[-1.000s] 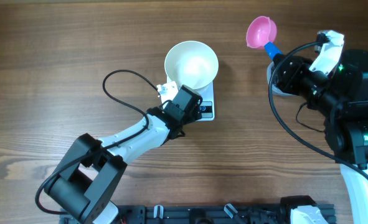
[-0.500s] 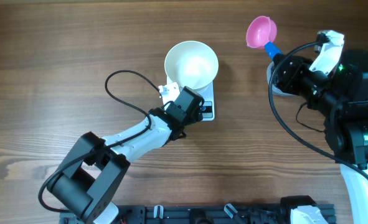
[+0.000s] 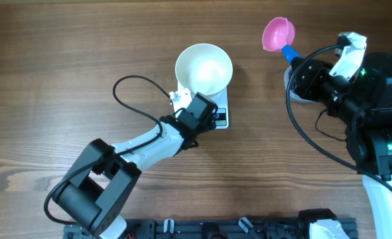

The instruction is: Scoop item into bowl and weigh 150g on scale

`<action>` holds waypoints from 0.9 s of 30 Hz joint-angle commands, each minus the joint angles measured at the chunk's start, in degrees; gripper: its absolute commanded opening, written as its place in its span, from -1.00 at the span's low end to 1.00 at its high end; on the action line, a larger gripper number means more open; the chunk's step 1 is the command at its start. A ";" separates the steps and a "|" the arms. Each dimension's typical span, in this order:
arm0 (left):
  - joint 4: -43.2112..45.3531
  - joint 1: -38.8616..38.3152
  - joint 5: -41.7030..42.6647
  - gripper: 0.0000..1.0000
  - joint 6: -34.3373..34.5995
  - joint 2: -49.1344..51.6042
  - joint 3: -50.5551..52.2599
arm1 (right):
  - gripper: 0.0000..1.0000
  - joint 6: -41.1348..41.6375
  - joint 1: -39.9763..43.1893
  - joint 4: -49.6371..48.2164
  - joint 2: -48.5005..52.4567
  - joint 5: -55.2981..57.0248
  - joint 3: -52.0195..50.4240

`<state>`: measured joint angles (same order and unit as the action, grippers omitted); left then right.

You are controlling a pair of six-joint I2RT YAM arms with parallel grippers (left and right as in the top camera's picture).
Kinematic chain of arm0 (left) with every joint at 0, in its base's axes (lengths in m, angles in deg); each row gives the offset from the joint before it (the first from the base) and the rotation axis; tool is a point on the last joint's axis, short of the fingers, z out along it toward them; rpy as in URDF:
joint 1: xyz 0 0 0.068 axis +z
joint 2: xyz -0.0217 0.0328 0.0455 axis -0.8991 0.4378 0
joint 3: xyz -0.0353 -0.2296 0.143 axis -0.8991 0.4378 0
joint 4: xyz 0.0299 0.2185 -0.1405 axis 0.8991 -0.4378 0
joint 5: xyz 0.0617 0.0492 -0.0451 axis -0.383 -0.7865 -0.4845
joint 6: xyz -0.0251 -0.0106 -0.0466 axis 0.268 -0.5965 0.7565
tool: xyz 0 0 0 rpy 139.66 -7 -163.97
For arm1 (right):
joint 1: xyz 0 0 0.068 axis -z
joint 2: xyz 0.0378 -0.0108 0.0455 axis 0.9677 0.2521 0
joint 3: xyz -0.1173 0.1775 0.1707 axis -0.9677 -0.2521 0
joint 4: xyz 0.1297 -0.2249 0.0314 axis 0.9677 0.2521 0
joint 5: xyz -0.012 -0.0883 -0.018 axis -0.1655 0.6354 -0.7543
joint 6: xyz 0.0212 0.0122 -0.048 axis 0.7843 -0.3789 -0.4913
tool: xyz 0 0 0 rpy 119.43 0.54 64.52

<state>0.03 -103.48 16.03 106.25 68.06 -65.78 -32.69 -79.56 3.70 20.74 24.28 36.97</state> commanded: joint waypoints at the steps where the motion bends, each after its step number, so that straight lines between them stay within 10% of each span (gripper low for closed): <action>1: 0.96 -0.59 2.08 1.00 -0.98 1.60 0.09 | -0.91 -1.14 0.28 -0.37 -0.11 0.96 1.40; 27: -2.78 -0.59 7.06 1.00 -2.67 -3.65 0.09 | -0.91 -1.16 0.28 0.09 -0.11 0.96 1.40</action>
<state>-2.66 -103.43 18.24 104.92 66.42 -66.00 -32.69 -79.56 3.92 20.74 24.28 36.97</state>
